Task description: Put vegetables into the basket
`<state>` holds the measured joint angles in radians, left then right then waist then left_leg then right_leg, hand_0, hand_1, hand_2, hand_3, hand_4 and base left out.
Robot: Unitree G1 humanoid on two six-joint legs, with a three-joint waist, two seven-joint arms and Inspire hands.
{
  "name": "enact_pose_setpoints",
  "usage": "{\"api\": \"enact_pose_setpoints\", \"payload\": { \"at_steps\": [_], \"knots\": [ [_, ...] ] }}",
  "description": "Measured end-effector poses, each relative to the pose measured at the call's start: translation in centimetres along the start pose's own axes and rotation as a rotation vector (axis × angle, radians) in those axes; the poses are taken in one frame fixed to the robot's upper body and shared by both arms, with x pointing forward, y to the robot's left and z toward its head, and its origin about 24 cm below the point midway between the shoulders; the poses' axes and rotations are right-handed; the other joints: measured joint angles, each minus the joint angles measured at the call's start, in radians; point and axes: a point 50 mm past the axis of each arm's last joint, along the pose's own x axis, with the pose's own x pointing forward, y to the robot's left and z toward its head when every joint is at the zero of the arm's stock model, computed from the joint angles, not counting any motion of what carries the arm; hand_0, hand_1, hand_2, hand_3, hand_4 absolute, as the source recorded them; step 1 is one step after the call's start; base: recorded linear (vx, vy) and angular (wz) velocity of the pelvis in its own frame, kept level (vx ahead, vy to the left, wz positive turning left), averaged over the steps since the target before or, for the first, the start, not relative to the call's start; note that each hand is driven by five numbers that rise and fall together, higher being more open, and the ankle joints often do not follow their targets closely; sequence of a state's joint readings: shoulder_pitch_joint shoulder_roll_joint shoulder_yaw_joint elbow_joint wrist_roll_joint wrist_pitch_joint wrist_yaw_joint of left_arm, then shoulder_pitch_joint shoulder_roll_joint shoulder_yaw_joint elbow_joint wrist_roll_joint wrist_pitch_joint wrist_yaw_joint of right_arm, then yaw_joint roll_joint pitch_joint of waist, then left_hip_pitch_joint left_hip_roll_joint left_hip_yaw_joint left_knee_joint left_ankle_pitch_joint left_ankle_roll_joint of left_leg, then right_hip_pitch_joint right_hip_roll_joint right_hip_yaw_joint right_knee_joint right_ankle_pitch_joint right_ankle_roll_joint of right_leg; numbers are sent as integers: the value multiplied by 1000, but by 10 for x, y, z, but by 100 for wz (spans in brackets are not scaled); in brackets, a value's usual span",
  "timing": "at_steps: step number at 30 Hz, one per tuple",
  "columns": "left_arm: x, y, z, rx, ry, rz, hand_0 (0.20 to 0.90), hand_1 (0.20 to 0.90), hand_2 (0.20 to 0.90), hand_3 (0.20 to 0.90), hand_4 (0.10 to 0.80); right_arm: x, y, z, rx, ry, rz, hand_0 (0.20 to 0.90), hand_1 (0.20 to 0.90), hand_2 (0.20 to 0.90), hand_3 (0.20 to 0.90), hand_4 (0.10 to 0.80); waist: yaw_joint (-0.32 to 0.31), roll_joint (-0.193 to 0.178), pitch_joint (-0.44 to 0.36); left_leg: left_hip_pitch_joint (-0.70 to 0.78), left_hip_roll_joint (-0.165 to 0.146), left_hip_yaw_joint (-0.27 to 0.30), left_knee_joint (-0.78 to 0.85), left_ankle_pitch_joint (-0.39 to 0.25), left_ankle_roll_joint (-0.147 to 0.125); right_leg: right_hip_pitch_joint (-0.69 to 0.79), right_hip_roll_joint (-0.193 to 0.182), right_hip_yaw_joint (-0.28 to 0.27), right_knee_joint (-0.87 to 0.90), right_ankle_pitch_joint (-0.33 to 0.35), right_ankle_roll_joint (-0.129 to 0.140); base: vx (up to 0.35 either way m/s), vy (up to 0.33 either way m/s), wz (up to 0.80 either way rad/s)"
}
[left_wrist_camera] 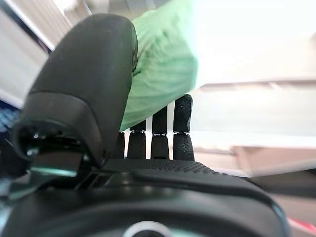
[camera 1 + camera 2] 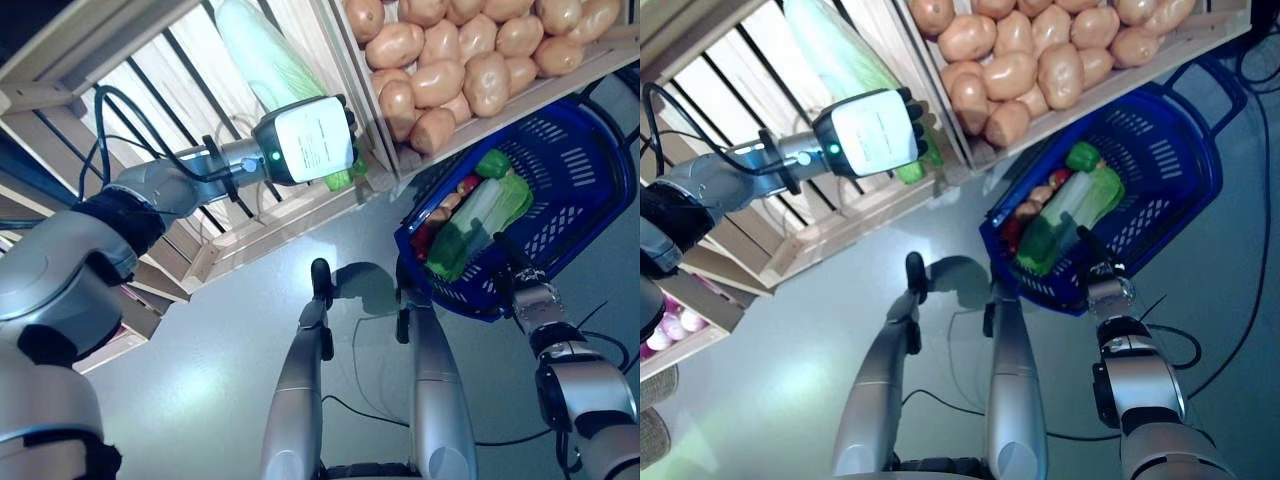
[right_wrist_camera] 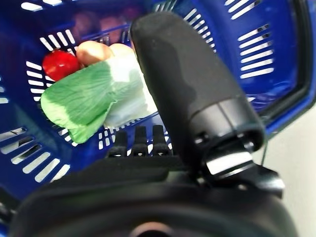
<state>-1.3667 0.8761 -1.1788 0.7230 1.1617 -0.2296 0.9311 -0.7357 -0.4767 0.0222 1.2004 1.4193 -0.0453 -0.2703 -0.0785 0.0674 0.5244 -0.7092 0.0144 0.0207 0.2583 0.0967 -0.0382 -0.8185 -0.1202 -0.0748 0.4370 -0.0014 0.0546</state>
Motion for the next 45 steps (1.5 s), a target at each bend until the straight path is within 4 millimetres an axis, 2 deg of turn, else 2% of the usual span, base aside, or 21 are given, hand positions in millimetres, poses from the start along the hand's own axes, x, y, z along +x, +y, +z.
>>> {"api": "enact_pose_setpoints", "payload": {
  "at_steps": [4,6,9,14,17,20,23,28,30,33,36,39,42,45],
  "knots": [
    [-23,2,6,-110,210,140,300,300,300,300,400,-1,-23,-3,-48,-60,-17,900,900,900,900,800,14,-6,-1,102,4,-20,-70,17,-10,97,6,-22,-43,-1,-5,13,-2,3],
    [-32,6,6,-145,288,204,300,300,300,300,400,-3,-28,-5,-88,-83,-8,900,900,900,900,800,30,-21,-2,137,10,-18,-94,17,-11,128,10,-23,-63,-4,-2,65,13,-5],
    [-52,11,14,-230,438,261,300,300,300,300,400,-11,-33,-9,-268,-156,36,900,900,900,900,800,42,-26,-2,214,20,-20,-141,21,-12,208,15,-42,-107,-1,-6,86,19,-2],
    [-107,19,58,-579,943,405,300,300,300,300,400,-41,-35,-19,-428,-267,199,900,900,900,900,800,51,-29,-4,364,34,-19,-210,19,-8,367,27,-56,-187,-4,-1,142,-15,0],
    [-132,22,84,-745,1198,444,300,300,300,300,400,-56,-43,-28,-442,-312,240,900,900,900,900,800,66,-40,-9,438,37,-18,-237,16,-5,453,33,-73,-229,-6,1,197,0,12],
    [-150,27,101,-892,1344,459,300,300,300,300,400,-70,-43,-31,-520,-370,290,900,900,900,900,800,94,-61,-25,484,42,-19,-241,3,-1,513,36,-75,-260,-8,8,190,11,5],
    [-156,31,112,-973,1396,446,300,300,300,300,400,-81,-39,-28,-570,-424,342,900,900,900,900,800,107,-80,-46,526,38,-20,-264,-1,-3,559,33,-75,-289,-1,19,198,0,1],
    [-160,29,132,-1139,1513,436,300,300,300,300,400,-90,-51,-28,-619,-416,387,900,900,900,900,800,107,-96,-145,582,36,-20,-305,-1,8,636,35,-82,-367,13,29,148,-14,2],
    [-161,29,135,-1190,1545,443,300,300,300,300,400,-93,-58,-29,-629,-404,395,900,900,900,900,800,106,-96,-178,595,35,-21,-312,-2,9,660,35,-96,-392,17,31,101,-14,9],
    [-159,31,135,-1297,1563,474,300,300,300,300,400,-99,-59,-28,-640,-395,452,900,900,900,900,800,106,-96,-184,618,34,-21,-318,-2,9,698,37,-100,-426,24,33,66,-6,6],
    [-155,28,140,-1517,1610,532,300,300,300,300,400,-107,-51,-29,-656,-384,570,900,900,900,900,800,106,-90,-187,651,35,-21,-335,-2,9,741,41,-102,-461,34,35,44,-12,3],
    [-150,25,148,-1733,1614,582,300,300,300,300,400,-118,-35,-27,-683,-378,759,900,900,900,900,800,108,-87,-193,665,36,-20,-341,-3,9,766,44,-103,-489,46,35,38,0,0],
    [-144,24,153,-1847,1576,583,300,300,300,300,400,-128,-22,-24,-739,-366,921,900,900,900,900,800,108,-85,-194,674,36,-20,-342,-2,9,776,44,-103,-491,50,35,58,12,0],
    [-136,24,158,-1939,1527,553,300,300,300,300,400,-134,-14,-30,-753,-310,1036,900,900,900,900,800,109,-85,-203,693,36,-20,-346,-3,10,800,44,-103,-505,53,35,59,12,1]
  ]
}}
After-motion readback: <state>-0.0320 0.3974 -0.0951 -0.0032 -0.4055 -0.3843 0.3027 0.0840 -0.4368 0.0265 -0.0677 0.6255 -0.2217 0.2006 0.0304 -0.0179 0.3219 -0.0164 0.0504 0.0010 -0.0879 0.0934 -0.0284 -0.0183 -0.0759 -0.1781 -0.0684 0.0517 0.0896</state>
